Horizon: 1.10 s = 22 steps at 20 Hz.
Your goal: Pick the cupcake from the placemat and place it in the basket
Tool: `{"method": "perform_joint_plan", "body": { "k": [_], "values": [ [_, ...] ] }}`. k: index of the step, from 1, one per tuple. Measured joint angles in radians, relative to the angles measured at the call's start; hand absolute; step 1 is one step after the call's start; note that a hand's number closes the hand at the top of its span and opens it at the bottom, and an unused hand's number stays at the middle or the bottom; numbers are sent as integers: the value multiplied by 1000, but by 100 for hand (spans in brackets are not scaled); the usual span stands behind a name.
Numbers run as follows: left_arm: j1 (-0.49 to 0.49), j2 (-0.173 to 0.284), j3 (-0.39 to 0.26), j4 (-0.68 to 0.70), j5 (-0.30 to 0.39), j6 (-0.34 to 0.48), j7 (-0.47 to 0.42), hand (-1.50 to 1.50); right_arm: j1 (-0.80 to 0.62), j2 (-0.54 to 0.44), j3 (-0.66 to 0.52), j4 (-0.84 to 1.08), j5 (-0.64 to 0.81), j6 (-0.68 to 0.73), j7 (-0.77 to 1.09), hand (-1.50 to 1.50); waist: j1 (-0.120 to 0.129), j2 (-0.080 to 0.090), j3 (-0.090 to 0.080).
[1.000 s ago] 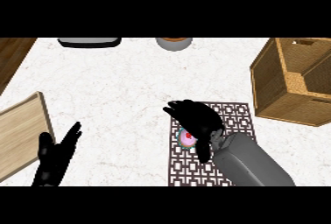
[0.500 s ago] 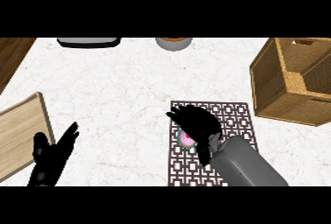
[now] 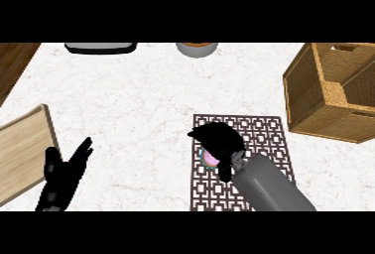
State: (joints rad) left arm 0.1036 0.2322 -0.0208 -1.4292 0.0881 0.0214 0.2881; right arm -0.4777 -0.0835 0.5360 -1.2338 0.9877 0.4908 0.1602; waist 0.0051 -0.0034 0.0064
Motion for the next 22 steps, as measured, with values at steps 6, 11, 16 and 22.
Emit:
{"method": "perform_joint_plan", "body": {
  "k": [6,11,16,22],
  "values": [
    [9,-5,14,16,-7,-22,-51,0,5,-34,33,20,80,-83,-110,150,0,-2,2],
    [19,-21,14,-7,-25,-13,-44,0,-14,-7,30,51,137,-107,-137,150,1,-2,1],
    [28,-19,23,-4,-28,-14,-46,0,52,50,-35,29,160,-151,83,150,-11,-7,0],
    [38,-16,30,-10,-31,-16,-55,0,145,76,-35,-57,160,-264,428,150,-10,-8,-1]
  ]
}}
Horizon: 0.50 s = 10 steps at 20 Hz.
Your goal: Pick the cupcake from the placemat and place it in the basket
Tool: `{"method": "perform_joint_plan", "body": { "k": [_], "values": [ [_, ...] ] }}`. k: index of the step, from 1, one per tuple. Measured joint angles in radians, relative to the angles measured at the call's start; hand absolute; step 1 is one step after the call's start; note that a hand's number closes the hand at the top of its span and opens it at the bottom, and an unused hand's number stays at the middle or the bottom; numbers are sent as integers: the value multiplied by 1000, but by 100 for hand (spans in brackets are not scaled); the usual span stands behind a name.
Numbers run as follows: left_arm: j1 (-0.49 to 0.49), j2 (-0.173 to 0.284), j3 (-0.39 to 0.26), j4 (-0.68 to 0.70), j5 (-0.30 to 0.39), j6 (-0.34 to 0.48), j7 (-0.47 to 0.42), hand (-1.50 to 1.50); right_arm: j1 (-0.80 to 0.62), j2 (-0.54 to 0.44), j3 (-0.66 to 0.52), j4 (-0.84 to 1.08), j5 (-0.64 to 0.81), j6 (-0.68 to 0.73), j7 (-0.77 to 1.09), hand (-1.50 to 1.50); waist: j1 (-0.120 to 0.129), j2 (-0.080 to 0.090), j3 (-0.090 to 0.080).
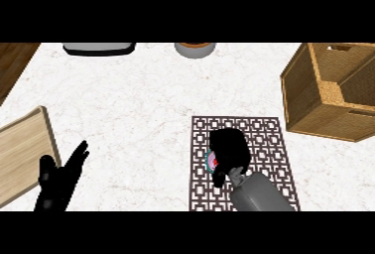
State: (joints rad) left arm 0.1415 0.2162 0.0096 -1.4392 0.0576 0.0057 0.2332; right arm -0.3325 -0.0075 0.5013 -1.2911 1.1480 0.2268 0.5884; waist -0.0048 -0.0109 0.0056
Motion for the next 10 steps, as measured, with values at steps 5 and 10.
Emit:
{"method": "perform_joint_plan", "body": {
  "k": [5,10],
  "values": [
    [-9,-10,0,6,2,-1,4,0,27,5,18,-152,-78,-175,133,150,0,2,3],
    [-3,-4,8,4,5,-2,11,0,4,7,-30,-384,-184,-387,180,150,-8,-1,4]
  ]
}}
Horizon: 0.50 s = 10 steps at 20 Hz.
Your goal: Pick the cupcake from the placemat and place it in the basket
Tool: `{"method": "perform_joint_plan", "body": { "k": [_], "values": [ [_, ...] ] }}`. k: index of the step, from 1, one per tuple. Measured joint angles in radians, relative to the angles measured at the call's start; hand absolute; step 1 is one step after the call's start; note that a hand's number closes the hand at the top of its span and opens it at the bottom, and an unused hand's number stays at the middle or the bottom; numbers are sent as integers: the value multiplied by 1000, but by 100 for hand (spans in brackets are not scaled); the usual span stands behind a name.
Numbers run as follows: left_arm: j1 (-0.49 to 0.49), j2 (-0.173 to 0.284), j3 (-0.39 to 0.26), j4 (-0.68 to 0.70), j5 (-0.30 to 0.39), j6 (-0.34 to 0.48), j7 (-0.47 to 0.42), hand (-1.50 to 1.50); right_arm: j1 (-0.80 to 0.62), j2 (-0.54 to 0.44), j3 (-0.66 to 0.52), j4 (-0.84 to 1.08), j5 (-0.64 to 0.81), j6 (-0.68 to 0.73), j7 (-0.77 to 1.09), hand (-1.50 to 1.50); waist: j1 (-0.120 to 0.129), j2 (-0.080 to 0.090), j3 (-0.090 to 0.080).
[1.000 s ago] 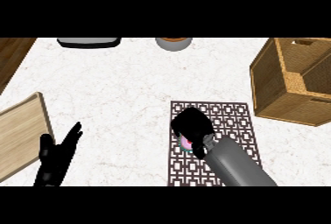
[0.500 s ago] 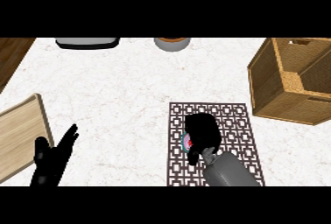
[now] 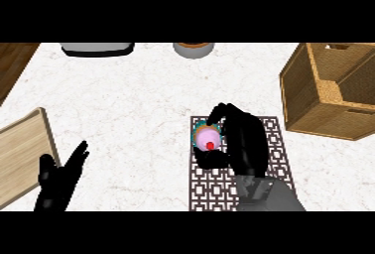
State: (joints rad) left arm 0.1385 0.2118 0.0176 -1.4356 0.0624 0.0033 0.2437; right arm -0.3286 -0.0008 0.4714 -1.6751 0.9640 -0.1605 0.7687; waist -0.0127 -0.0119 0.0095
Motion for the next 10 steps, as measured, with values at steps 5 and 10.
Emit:
{"method": "perform_joint_plan", "body": {
  "k": [5,10],
  "values": [
    [13,-4,-6,-22,-8,3,7,0,-68,0,-66,-212,22,-6,128,150,1,1,-3],
    [8,1,4,-27,4,-11,26,0,-170,-40,-209,-365,28,128,238,150,4,3,-5]
  ]
}}
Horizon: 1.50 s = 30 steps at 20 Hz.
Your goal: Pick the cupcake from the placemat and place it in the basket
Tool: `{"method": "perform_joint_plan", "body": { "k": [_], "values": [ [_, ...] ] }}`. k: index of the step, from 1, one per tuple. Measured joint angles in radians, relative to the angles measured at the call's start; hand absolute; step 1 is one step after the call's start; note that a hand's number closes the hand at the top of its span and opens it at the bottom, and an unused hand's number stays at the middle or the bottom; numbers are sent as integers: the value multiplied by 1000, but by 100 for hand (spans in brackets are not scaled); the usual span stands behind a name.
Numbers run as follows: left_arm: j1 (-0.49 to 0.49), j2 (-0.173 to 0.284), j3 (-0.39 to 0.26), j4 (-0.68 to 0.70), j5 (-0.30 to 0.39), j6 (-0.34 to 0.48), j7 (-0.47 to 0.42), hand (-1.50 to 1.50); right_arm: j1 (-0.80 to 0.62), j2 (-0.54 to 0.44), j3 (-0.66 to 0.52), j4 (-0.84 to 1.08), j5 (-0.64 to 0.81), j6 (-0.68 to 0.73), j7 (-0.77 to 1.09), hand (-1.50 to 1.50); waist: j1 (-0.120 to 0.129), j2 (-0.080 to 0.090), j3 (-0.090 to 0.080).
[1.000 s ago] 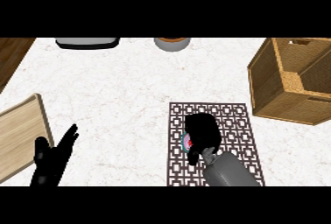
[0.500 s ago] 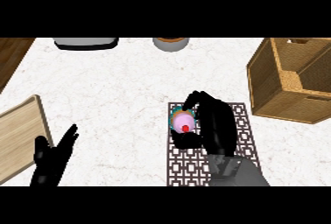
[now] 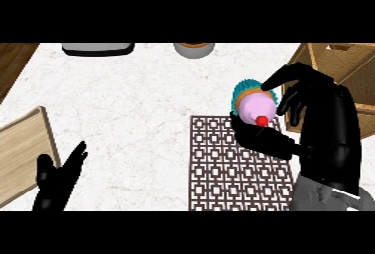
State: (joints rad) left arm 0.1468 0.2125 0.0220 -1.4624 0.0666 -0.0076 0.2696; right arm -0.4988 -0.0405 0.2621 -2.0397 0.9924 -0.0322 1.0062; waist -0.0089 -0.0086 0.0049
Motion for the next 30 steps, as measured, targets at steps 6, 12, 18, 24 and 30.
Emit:
{"method": "perform_joint_plan", "body": {
  "k": [6,12,18,24,30],
  "values": [
    [-17,-9,-1,23,-10,-5,-11,0,-162,-69,-213,-22,-71,113,32,150,5,2,2],
    [-25,-11,1,21,-12,-14,1,0,-270,-170,-391,106,-173,164,0,150,11,4,1],
    [-17,-22,-5,-2,-31,-2,10,0,-288,-269,-494,283,-229,170,-96,150,15,6,0],
    [-22,-20,4,-1,-27,-20,20,0,-279,-319,-554,464,-275,108,-247,150,18,7,1],
    [-38,-33,5,17,-39,-13,26,0,-244,-295,-626,600,-349,-5,-376,150,19,7,2]
  ]
}}
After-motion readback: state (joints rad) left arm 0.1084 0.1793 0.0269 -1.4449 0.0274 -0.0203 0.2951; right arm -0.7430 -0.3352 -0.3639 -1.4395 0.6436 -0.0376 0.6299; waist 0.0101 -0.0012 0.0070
